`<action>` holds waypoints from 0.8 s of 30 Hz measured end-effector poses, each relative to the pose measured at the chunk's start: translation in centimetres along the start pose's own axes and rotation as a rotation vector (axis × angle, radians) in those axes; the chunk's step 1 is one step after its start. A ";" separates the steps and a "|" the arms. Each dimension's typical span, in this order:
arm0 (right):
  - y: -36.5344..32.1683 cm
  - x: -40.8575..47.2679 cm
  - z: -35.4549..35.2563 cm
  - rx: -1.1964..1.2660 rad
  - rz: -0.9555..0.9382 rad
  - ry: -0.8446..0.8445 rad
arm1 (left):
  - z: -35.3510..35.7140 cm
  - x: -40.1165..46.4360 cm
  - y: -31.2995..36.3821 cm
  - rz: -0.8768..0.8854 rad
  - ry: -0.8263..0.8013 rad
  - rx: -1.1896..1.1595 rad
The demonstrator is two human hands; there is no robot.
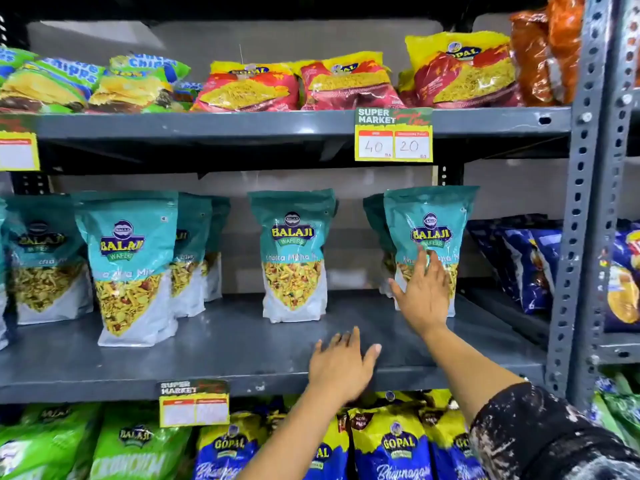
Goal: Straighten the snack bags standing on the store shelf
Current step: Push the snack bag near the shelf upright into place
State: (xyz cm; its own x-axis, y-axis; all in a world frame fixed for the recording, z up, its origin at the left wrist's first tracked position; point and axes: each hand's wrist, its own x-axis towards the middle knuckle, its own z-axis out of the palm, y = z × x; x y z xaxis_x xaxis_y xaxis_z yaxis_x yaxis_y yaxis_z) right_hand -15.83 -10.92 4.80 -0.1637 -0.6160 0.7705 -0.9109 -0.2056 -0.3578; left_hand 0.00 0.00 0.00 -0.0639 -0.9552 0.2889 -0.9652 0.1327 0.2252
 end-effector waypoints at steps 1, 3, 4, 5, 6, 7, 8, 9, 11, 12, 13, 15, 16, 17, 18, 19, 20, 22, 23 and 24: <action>0.6 0.2 0.3 0.027 0.028 0.007 | 0.3 0.3 0.4 -0.016 -0.019 0.021; 1.7 0.5 0.9 0.059 0.122 -0.006 | 0.9 0.4 0.8 -0.033 0.035 0.062; 1.9 0.6 1.1 0.081 0.185 -0.041 | 1.0 0.4 0.5 -0.036 0.091 0.079; 2.2 0.8 1.4 0.117 0.251 -0.065 | 1.3 0.3 0.5 -0.039 0.143 0.091; 2.4 1.0 1.8 0.150 0.308 -0.089 | 1.6 0.1 0.6 -0.039 0.184 0.100; 2.5 1.2 2.1 0.181 0.342 -0.104 | 1.8 0.0 0.5 -0.040 0.217 0.109; 2.6 1.4 2.2 0.210 0.357 -0.114 | 2.0 -0.1 0.4 -0.039 0.242 0.117; 2.7 1.6 2.4 0.218 0.368 -0.121 | 2.0 -0.2 0.4 -0.033 0.261 0.124; 3.0 2.0 2.7 0.201 0.391 -0.140 | 2.0 0.1 0.3 -0.029 0.296 0.138; 3.5 2.1 3.0 0.190 0.411 -0.155 | 2.3 0.1 0.6 -0.038 0.297 0.149; 3.4 2.1 3.1 0.190 0.425 -0.151 | 2.2 -0.1 0.4 -0.036 0.306 0.153; 3.6 2.0 3.2 0.197 0.436 -0.143 | 2.2 -0.3 0.3 -0.039 0.327 0.158; 3.7 2.0 3.2 0.209 0.441 -0.138 | 2.3 -0.2 0.2 -0.050 0.324 0.156; 3.9 2.0 3.3 0.217 0.444 -0.130 | 2.4 -0.2 0.2 -0.055 0.319 0.163; 4.0 2.0 3.2 0.219 0.446 -0.132 | 2.3 -0.2 0.3 -0.056 0.315 0.170; 3.9 2.0 3.0 0.222 0.447 -0.140 | 2.3 -0.1 0.3 -0.058 0.312 0.174; 3.9 1.9 2.8 0.221 0.451 -0.153 | 2.3 -0.2 0.3 -0.059 0.312 0.178; 3.9 1.6 2.3 0.208 0.450 -0.161 | 2.3 -0.3 0.5 -0.057 0.320 0.190; 3.8 1.5 2.1 0.207 0.451 -0.167 | 2.2 -0.4 0.5 -0.053 0.320 0.191; 3.8 1.3 1.8 0.206 0.447 -0.172 | 2.2 -0.4 0.4 -0.049 0.316 0.189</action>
State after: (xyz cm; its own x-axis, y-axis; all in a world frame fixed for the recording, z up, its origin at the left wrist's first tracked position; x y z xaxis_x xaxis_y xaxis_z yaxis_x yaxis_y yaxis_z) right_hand -18.79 -13.88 3.52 -0.4388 -0.7906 0.4270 -0.6700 -0.0288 -0.7418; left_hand -0.95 -0.17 -2.03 0.0360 -0.8264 0.5619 -0.9969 0.0096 0.0780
